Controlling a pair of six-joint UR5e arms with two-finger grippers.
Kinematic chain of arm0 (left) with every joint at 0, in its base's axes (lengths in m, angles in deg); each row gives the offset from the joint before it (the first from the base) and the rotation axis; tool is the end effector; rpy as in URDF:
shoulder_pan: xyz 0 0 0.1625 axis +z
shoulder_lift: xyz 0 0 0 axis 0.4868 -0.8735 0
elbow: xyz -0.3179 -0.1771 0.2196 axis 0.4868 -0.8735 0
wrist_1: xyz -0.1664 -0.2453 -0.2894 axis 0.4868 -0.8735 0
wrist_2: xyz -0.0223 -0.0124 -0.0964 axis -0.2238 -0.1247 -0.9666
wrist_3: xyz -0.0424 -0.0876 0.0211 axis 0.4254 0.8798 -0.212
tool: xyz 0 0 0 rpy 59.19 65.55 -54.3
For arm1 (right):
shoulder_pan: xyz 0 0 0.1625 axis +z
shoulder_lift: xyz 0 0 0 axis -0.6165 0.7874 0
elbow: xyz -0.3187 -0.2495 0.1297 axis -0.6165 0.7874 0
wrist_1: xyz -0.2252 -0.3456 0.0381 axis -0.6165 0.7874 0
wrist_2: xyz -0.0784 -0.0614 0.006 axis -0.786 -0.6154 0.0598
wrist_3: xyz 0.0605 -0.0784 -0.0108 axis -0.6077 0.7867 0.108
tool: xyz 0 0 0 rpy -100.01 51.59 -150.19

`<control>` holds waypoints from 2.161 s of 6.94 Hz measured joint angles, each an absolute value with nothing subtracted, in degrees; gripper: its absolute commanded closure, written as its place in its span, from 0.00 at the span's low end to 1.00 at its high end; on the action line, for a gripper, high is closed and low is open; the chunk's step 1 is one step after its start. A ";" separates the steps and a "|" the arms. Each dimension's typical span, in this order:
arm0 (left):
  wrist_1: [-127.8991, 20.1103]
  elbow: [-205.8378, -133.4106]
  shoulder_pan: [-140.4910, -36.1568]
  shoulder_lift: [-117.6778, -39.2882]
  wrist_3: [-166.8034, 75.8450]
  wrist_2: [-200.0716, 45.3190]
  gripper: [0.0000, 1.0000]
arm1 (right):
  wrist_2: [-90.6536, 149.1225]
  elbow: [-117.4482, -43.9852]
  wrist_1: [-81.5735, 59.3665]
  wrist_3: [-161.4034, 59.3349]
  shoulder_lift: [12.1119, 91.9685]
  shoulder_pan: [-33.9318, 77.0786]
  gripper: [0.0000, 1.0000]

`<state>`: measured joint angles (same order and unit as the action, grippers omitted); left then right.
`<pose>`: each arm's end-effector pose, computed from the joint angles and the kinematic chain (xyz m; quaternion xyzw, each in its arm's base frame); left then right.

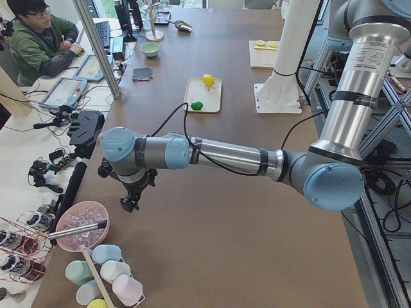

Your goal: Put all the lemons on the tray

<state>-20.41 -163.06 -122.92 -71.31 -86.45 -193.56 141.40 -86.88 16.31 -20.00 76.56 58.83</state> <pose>-0.0977 -0.5750 0.5987 0.1019 0.3914 0.1768 0.8973 0.1157 -0.4350 0.6395 -0.0033 -0.3903 -0.0299 0.9202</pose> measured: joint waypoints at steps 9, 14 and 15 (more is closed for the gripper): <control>-18.02 -170.11 -123.10 -64.97 -75.41 -191.09 0.02 | 141.47 -82.20 3.09 -33.18 78.76 56.75 0.00; -18.35 -178.49 -123.05 -59.95 -74.60 -190.41 0.02 | 141.69 -82.28 2.24 -33.52 79.10 56.14 0.00; -18.32 -178.50 -123.05 -59.90 -74.58 -190.41 0.02 | 141.72 -82.31 2.26 -33.49 79.10 55.96 0.00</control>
<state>-18.32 -178.50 -123.05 -59.90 -74.58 -190.41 141.72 -82.31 2.26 -33.49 79.10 55.96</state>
